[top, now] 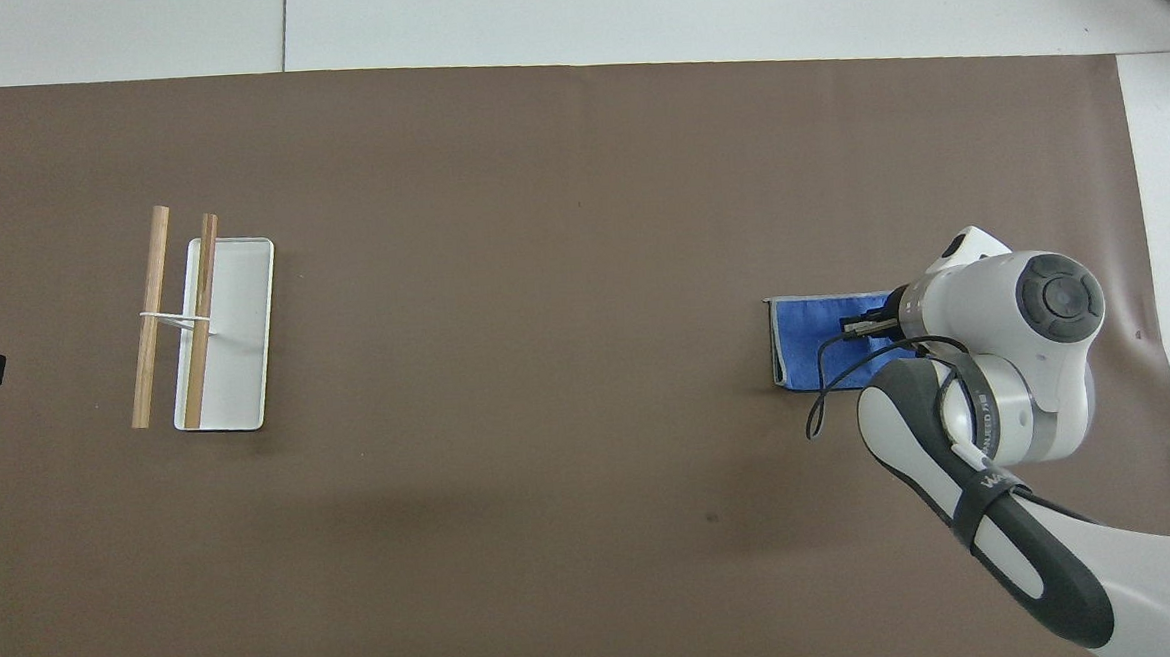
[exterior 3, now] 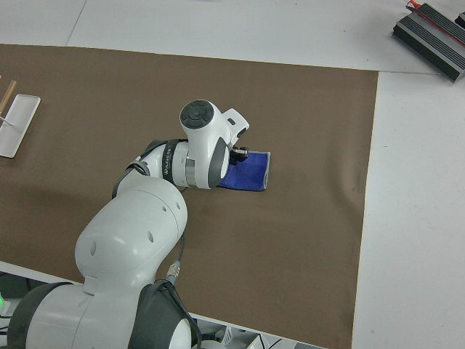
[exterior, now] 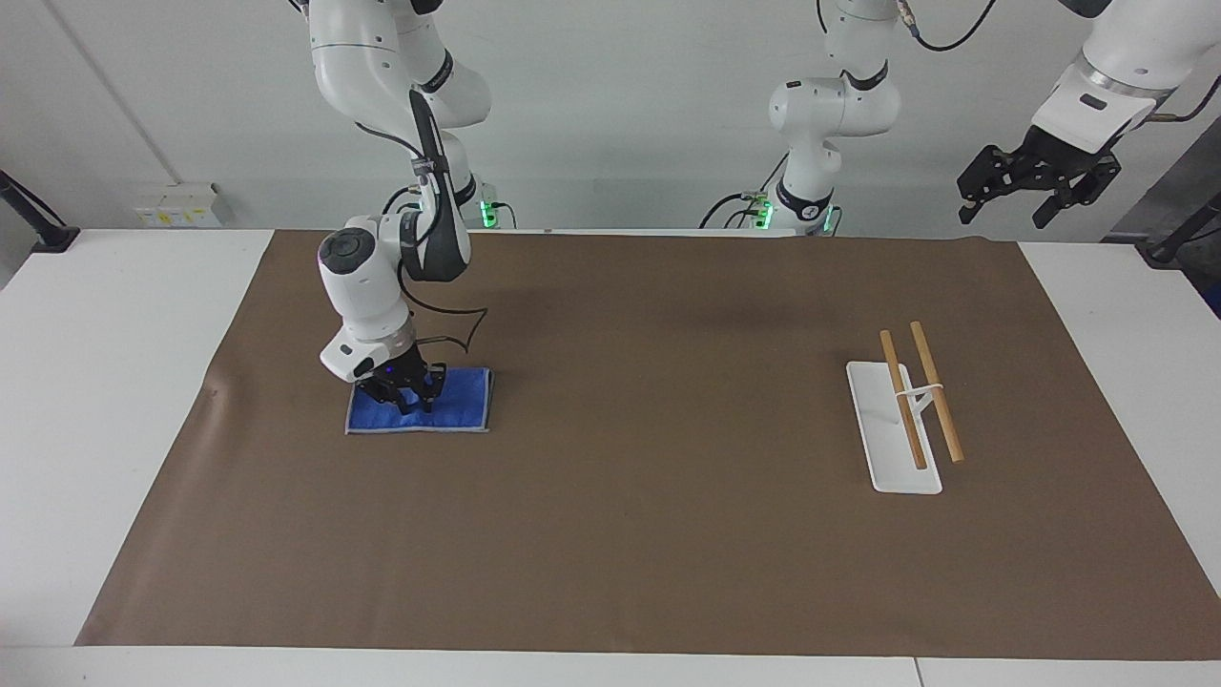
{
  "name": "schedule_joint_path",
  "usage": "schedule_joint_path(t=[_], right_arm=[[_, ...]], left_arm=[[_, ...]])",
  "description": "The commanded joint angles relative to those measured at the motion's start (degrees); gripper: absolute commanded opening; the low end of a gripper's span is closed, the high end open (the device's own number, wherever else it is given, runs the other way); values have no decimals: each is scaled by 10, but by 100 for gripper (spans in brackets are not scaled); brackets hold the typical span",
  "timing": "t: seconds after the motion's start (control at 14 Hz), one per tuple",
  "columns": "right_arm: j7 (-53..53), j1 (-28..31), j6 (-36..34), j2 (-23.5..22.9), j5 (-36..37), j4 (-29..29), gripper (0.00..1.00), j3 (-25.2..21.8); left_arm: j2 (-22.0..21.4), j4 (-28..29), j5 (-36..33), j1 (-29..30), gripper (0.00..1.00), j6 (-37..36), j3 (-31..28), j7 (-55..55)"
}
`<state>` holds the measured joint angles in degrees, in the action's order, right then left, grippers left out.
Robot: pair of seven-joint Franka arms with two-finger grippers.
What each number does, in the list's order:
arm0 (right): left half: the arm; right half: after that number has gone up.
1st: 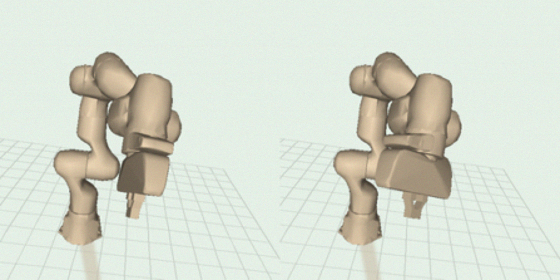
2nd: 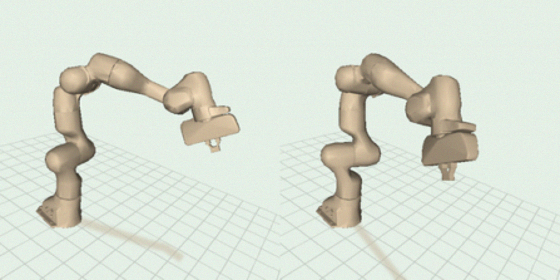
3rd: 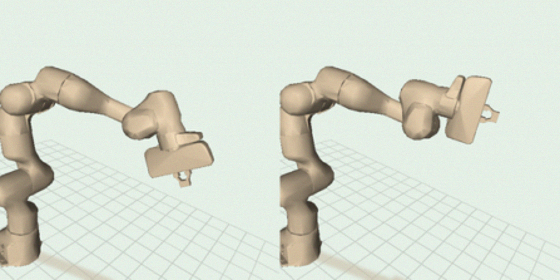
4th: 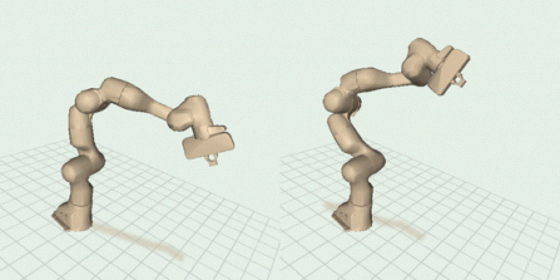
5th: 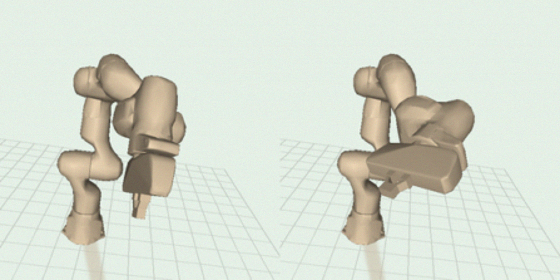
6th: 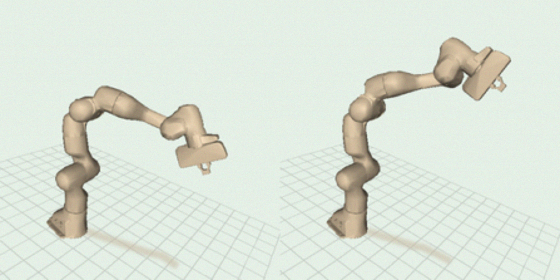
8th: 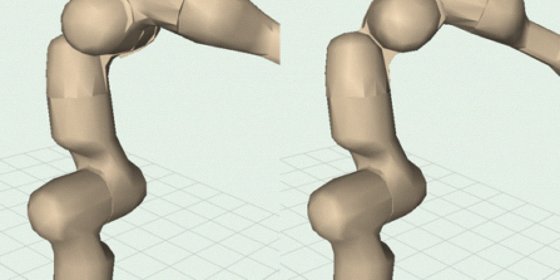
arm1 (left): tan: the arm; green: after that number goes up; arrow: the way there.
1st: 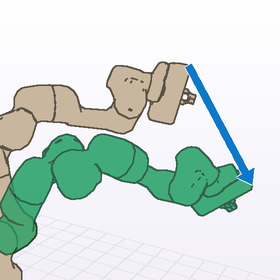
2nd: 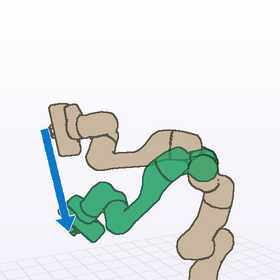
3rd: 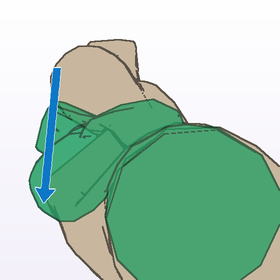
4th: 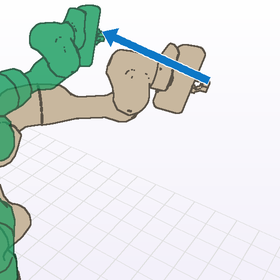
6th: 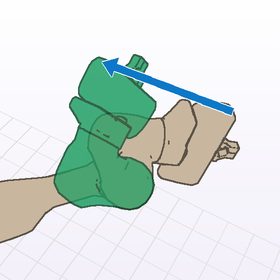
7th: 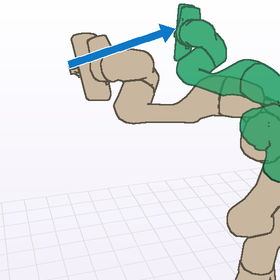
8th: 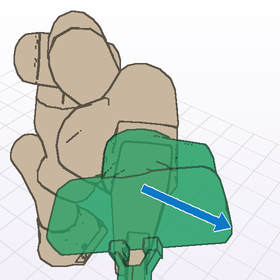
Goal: Right arm passes towel to left arm to hang
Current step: 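Close the right gripper on the blue towel's edge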
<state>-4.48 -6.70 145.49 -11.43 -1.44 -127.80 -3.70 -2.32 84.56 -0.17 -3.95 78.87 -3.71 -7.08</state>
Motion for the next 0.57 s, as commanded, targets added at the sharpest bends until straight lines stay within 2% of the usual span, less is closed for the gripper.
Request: schedule_joint_path(t=[0.0,0.29,0.5], right_arm=[[15,-9,-31,2,-11,25,0,2],[44,-10,-126,11,-11,83,0,4],[47,-9,-148,22,-11,98,0,11]], left_arm=[[-17,21,-10,3,100,6,3,5],[-17,21,-10,3,100,6,3,4],[-17,21,-10,3,100,6,3,5]])
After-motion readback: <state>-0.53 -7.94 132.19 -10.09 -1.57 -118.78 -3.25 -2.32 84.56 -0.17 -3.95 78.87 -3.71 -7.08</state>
